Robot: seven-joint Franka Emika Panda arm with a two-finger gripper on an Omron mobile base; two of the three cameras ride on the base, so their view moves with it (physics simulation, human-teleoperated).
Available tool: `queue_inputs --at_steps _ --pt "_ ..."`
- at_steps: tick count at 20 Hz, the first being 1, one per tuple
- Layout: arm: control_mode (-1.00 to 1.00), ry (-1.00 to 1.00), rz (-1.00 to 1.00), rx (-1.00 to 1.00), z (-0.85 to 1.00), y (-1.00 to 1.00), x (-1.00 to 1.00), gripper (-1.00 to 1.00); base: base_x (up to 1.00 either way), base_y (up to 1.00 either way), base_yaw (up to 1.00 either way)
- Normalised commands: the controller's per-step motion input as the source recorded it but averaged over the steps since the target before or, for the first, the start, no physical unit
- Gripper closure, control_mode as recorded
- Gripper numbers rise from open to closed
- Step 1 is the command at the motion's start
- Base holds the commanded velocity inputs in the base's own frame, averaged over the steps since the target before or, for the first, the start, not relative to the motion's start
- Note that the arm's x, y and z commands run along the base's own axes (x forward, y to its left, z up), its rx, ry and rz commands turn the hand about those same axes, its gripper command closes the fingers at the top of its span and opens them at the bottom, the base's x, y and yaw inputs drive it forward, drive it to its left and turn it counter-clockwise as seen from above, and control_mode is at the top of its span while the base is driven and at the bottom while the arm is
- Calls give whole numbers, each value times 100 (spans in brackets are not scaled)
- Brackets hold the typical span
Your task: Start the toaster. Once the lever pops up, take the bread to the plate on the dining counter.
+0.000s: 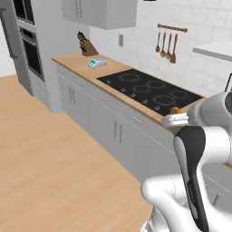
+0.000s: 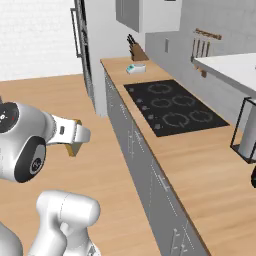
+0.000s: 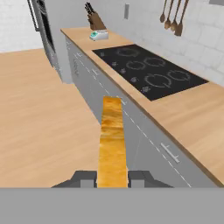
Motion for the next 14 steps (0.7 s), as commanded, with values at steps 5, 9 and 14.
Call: queue_inputs --at_steps 5,9,14 --pt "100 0 0 0 0 0 0 100 0 -9 99" --pt "100 0 0 0 0 0 0 100 0 -3 100" --pt "100 0 0 0 0 0 0 100 0 -3 99"
